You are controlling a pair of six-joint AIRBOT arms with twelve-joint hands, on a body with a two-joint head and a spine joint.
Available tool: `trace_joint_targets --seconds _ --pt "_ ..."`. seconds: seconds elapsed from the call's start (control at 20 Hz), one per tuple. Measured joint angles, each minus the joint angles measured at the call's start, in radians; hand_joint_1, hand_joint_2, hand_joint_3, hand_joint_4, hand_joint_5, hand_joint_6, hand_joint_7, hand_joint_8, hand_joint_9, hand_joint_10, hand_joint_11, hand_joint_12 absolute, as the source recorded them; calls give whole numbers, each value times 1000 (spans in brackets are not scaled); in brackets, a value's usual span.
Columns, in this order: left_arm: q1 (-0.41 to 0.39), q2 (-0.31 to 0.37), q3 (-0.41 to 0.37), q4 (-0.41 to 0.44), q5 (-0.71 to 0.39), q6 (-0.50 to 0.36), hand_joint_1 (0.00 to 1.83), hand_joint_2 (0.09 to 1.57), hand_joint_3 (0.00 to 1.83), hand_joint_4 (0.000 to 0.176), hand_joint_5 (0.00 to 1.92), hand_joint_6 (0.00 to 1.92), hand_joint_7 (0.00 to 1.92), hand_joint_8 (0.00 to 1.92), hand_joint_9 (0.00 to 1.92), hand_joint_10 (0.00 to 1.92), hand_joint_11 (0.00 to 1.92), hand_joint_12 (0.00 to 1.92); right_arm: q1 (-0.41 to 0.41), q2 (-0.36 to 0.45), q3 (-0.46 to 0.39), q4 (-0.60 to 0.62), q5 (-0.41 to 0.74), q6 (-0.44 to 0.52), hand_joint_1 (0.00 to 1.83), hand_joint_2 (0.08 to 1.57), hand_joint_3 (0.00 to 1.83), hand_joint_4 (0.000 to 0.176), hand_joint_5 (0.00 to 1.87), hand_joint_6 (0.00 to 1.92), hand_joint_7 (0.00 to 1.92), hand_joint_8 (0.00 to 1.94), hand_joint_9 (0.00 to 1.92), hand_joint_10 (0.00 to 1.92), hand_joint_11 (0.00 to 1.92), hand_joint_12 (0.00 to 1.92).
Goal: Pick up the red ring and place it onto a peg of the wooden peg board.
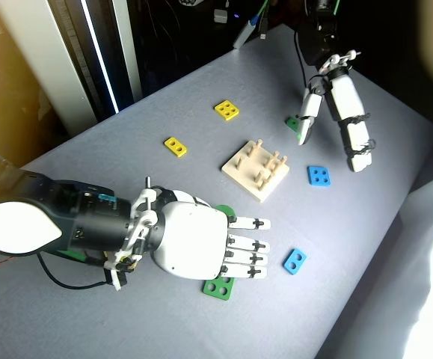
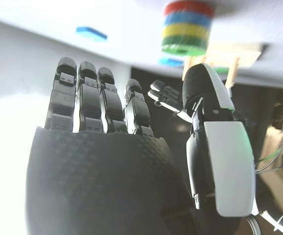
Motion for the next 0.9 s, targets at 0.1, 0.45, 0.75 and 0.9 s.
trace_joint_targets --seconds 0.1,0.45,0.75,0.9 --pt "0 0 0 -1 -3 0 326 913 9 176 0 0 0 0 0 0 0 0 0 1 0 -23 0 28 645 750 50 95 0 0 0 0 0 0 0 0" --pt "0 0 0 -2 -3 0 316 927 7 175 0 0 0 0 0 0 0 0 2 1 0 -60 2 50 640 774 39 83 0 0 0 0 0 0 0 0" --pt "-6 0 0 -2 -2 0 320 918 0 176 0 0 0 0 0 0 0 0 2 -10 1 -63 0 50 634 788 27 176 0 0 0 0 0 0 33 19" --pt "-10 0 0 -2 -5 0 306 916 0 176 0 0 0 0 0 0 0 0 2 -14 1 -66 3 51 629 808 29 176 0 0 0 0 0 0 34 28"
